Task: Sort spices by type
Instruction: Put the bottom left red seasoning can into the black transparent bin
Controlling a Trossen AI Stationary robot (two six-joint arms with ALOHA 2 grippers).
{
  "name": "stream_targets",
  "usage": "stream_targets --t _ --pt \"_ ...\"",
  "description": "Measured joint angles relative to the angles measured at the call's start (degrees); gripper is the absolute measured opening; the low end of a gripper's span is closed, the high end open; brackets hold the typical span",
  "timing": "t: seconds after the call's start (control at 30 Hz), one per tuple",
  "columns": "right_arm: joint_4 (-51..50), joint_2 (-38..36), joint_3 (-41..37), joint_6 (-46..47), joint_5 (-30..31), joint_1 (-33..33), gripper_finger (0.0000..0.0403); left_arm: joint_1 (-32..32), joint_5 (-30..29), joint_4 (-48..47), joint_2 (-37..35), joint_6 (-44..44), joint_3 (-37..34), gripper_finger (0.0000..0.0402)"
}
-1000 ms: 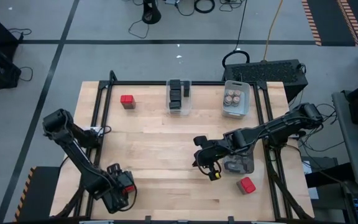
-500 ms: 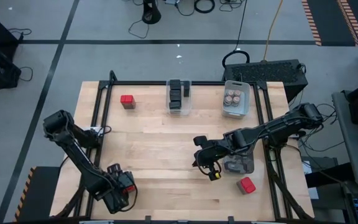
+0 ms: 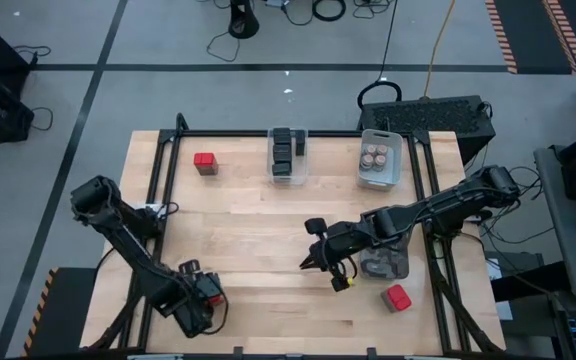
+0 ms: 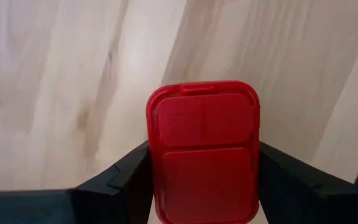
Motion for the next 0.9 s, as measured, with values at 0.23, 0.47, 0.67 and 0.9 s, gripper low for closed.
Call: stream_targets --t 0.23,0.47,0.67,0.9 --pt "5.1 0.0 0.0 4.4 -0.1 -1.0 0.0041 9.4 -0.5 3.3 -0.1 19.0 2.4 0.0226" --pt "4.0 1.8 0.0 8.6 -0.2 -1.1 0.0127 18.3 -0.9 10.1 -0.1 37.7 5.9 0.0226" --pt "9.2 8.2 0.0 14.7 0.2 -1.7 0.0214 23.0 -0.7 12.0 -0.1 43.0 7.2 0.0226" --pt "10.2 12.3 3.4 13.9 0.2 -2.8 0.0275 25.0 0.8 13.0 -0.1 44.4 7.2 0.0226"
